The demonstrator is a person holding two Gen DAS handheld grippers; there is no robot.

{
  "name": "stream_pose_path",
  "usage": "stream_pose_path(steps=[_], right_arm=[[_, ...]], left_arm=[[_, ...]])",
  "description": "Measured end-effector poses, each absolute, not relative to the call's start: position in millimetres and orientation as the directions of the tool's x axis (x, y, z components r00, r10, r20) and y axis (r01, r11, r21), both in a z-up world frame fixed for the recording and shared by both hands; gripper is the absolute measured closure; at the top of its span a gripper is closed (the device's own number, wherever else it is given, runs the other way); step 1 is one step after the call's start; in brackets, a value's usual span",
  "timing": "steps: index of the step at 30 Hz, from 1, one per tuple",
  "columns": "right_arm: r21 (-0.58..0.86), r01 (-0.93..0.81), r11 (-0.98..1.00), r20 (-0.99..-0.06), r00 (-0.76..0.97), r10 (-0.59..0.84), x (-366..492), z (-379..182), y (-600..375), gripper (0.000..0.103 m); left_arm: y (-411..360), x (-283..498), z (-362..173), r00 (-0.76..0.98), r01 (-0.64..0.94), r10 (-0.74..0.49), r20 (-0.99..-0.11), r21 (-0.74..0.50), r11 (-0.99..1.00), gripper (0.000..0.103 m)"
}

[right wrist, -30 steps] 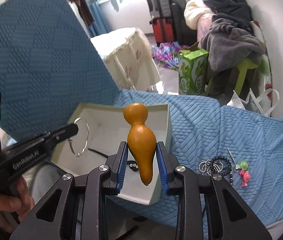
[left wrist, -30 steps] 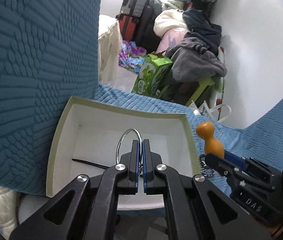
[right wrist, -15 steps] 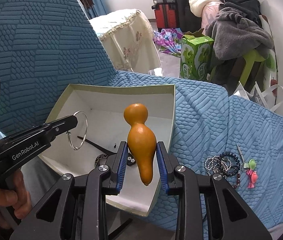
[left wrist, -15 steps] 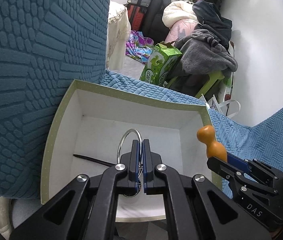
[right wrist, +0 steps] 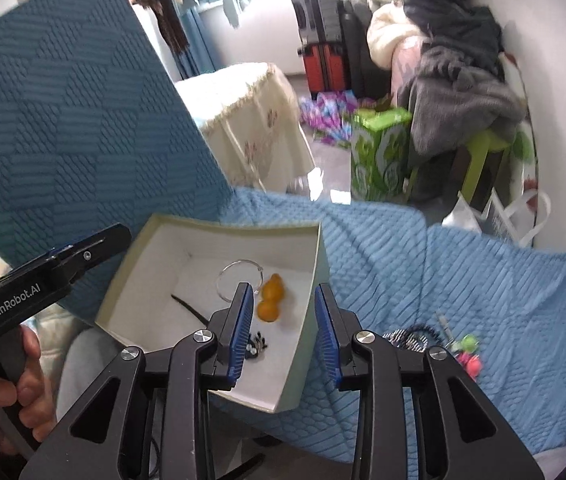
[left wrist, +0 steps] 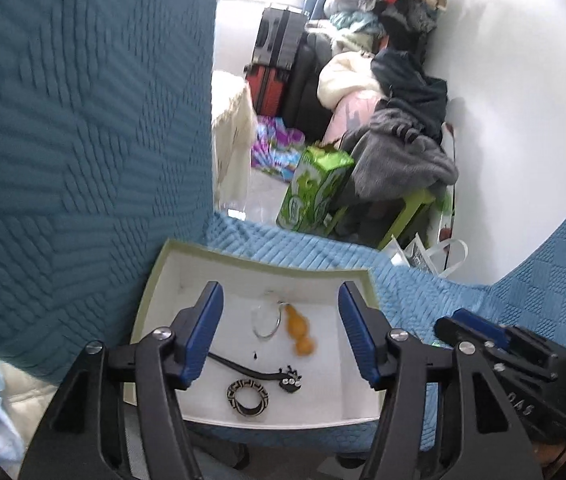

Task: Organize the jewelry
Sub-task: 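Open both tools to drop the gourd and bangle into the box, then move both tools back down to the remaining jewelry on the cushion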

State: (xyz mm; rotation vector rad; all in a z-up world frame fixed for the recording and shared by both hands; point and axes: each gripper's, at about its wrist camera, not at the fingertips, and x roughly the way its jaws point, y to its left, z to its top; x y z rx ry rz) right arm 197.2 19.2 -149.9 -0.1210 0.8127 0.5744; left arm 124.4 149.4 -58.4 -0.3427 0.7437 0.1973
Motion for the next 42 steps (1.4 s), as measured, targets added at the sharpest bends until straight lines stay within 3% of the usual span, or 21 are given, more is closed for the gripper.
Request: stream_pose_path(steps=[9,21,37,42], right_arm=[[0.1,-0.533,0.84,-0.607,0.637,0.476,177,-94,-20,0.074],[0.088,-0.443,0.892,-0.562,0.718,0.412,160,-85,-93,0.074],[0.144,-0.261,0.954,-0.664,0.689,0.289,180,-183,-181,0.074],[0.162,-0.264,0.951,-0.697,0.651,0.299,198,-216,-184,0.074]], left_arm=[[123,112,-15,0.784,-0.255,0.057,-0.618,-0.237,0.937,0.042],[61,117,-5,0.8,-0.155,-0.031,-0.6,-0.256,0.954,0.043],[-26,152,-92,0.701,0.009,-0.213,-0.68,-0.291,0.957,0.043],[-45,170,-127,0.638,0.011,-0.24,-0.732,-0.303,0.953,0.049]])
